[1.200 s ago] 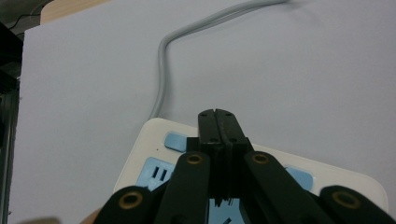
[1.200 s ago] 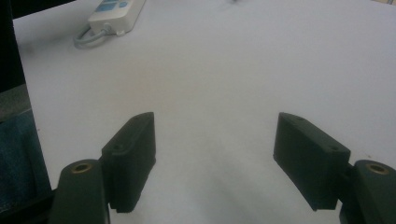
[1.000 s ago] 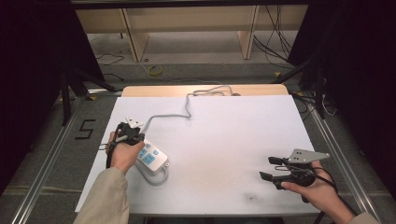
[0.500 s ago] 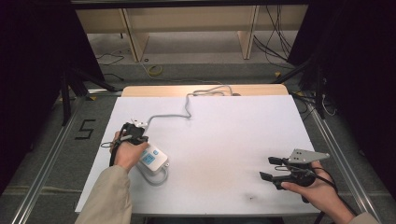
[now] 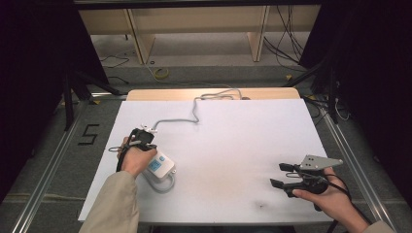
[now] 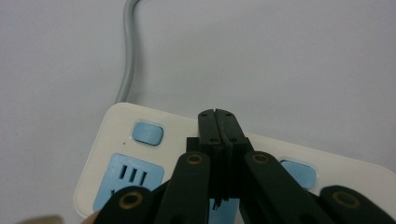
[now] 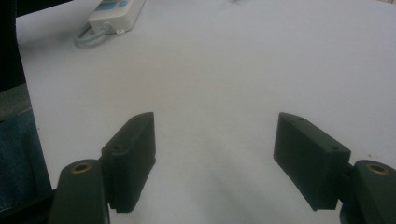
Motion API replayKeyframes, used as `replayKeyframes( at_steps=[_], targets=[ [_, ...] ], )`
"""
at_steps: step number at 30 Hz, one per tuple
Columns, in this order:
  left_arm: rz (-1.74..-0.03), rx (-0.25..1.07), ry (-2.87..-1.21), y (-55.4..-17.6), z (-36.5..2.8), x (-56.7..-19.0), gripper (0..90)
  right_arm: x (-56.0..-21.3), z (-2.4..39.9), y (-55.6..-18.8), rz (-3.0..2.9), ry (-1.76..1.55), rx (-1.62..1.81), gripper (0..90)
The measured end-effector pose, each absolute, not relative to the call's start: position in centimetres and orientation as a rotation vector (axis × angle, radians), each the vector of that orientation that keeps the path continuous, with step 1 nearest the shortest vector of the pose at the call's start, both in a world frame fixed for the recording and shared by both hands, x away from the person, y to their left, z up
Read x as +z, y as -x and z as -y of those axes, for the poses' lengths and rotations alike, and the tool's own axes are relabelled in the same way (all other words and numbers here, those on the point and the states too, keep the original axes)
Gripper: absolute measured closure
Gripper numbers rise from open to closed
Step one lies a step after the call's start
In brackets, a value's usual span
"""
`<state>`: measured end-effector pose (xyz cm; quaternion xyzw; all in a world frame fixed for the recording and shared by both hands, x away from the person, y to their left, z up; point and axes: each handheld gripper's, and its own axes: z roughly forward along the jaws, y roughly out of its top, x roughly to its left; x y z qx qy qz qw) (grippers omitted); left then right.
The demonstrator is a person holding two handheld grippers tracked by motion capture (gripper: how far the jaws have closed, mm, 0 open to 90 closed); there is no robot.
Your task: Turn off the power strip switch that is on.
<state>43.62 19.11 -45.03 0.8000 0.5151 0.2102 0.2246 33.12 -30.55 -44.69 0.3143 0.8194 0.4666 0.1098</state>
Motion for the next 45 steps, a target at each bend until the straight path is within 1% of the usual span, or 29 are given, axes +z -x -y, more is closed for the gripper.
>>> replayKeyframes(
  at_steps=[26,37,45],
  targets=[
    [-1.465,0.586,-2.245,-43.87,-18.68,-44.82,90.0,-44.73,30.55,-33.06,-2.423,-0.919,1.358,29.7],
    [-1.469,0.578,-2.284,-44.22,-18.41,-44.65,90.0,-44.79,30.54,-33.06,-2.423,-0.923,1.361,29.6],
    [-1.479,0.564,-2.283,-44.32,-18.45,-44.62,90.0,-44.79,30.60,-33.05,-2.423,-0.919,1.362,29.6]
  ],
)
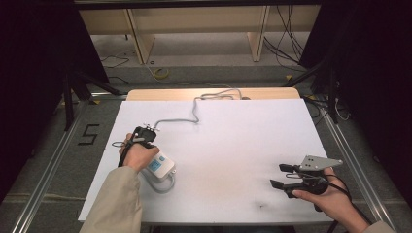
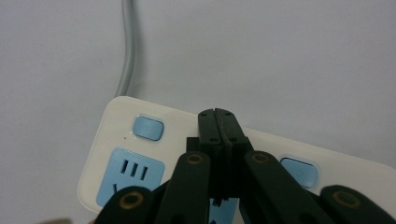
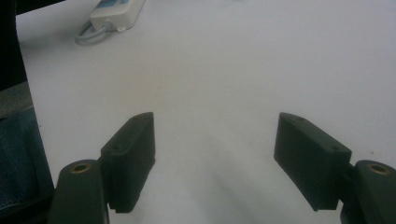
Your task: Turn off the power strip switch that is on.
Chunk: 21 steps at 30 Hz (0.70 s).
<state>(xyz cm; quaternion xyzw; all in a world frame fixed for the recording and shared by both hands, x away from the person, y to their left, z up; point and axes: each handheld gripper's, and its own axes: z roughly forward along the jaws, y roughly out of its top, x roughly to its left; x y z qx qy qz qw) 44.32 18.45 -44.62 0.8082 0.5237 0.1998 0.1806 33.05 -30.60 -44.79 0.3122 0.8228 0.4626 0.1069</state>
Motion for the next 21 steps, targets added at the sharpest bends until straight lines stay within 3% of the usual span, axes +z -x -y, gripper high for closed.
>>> replayKeyframes(
  at_steps=[21],
  targets=[
    [-1.478,0.567,-2.320,-44.47,-18.23,-44.59,90.0,-44.84,30.58,-33.00,-2.423,-0.923,1.361,29.6]
  ],
)
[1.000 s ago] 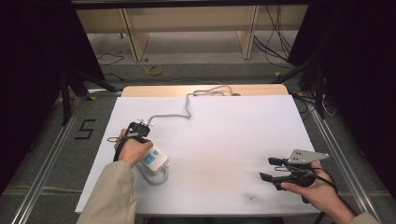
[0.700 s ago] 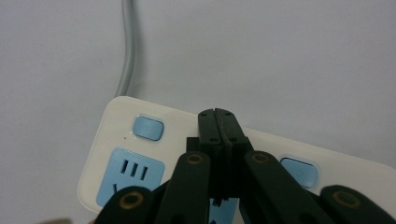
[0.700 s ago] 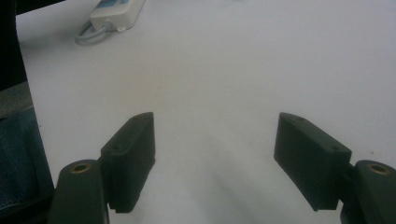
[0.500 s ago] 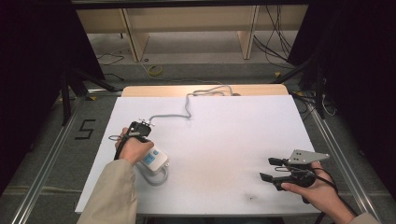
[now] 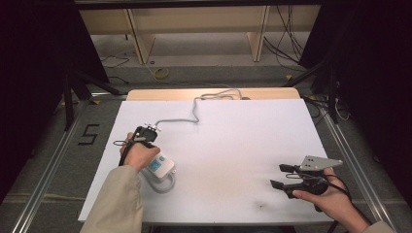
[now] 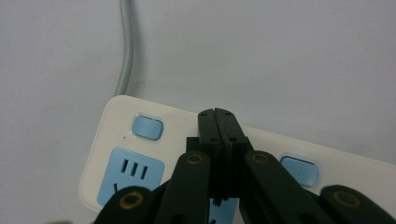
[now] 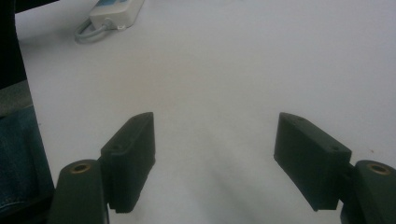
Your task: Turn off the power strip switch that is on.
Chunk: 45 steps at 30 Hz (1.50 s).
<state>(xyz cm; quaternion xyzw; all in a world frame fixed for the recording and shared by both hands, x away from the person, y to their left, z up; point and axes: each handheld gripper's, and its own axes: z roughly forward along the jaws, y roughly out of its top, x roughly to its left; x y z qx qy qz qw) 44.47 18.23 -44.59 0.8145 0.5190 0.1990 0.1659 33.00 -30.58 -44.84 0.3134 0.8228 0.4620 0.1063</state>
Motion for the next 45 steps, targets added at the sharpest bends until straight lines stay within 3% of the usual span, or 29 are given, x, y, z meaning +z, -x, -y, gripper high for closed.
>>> replayKeyframes(
  at_steps=[45],
  targets=[
    [-1.463,0.587,-2.317,-44.32,-18.15,-44.65,90.0,-44.81,30.59,-33.05,-2.426,-0.919,1.361,29.6]
  ],
)
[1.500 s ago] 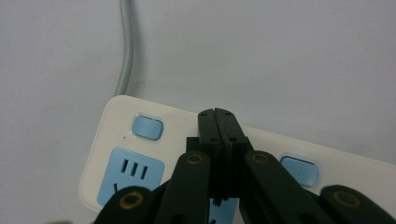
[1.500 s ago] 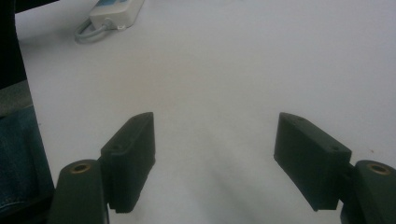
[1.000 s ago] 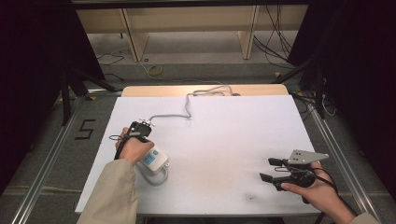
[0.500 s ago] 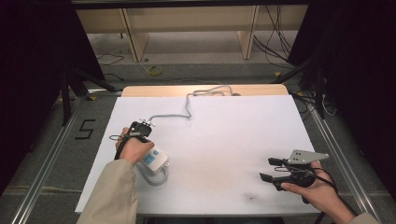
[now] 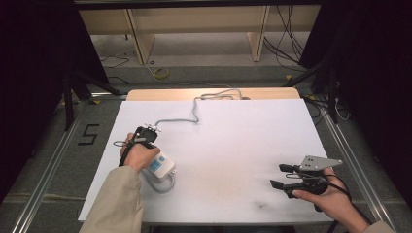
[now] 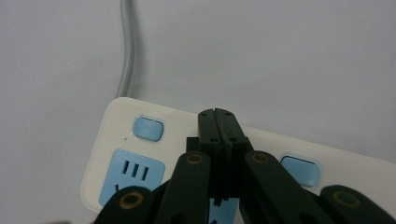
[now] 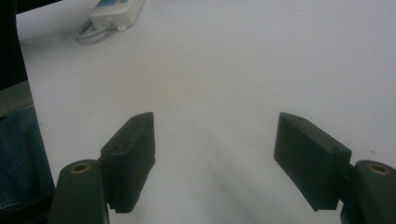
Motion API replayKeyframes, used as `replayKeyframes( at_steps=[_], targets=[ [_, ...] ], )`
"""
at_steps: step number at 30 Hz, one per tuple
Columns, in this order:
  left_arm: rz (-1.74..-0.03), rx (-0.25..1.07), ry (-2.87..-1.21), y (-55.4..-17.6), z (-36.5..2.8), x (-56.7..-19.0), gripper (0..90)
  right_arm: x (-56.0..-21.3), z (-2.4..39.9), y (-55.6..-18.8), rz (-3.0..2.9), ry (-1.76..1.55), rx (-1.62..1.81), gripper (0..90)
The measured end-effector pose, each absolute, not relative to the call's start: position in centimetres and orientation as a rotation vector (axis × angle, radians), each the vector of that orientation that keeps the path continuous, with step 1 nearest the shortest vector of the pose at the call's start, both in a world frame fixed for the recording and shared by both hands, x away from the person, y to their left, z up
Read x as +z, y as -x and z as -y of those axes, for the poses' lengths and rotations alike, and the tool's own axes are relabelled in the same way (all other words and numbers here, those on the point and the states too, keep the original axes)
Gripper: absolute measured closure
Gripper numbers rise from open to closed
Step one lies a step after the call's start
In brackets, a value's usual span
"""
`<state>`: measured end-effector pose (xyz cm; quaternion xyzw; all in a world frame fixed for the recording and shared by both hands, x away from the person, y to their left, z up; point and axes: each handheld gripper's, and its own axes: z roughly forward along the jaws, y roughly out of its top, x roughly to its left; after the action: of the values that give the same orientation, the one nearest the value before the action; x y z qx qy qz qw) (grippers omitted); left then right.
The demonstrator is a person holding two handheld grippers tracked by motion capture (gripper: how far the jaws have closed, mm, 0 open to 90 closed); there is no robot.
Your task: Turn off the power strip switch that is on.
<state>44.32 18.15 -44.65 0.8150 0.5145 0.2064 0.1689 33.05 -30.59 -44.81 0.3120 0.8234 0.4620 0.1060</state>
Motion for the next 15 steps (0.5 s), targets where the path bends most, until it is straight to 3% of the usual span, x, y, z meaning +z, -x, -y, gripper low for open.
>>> replayKeyframes(
  at_steps=[15],
  targets=[
    [-1.460,0.587,-2.316,-44.31,-18.17,-44.66,90.0,-44.78,30.59,-33.02,-2.427,-0.921,1.362,29.6]
  ],
)
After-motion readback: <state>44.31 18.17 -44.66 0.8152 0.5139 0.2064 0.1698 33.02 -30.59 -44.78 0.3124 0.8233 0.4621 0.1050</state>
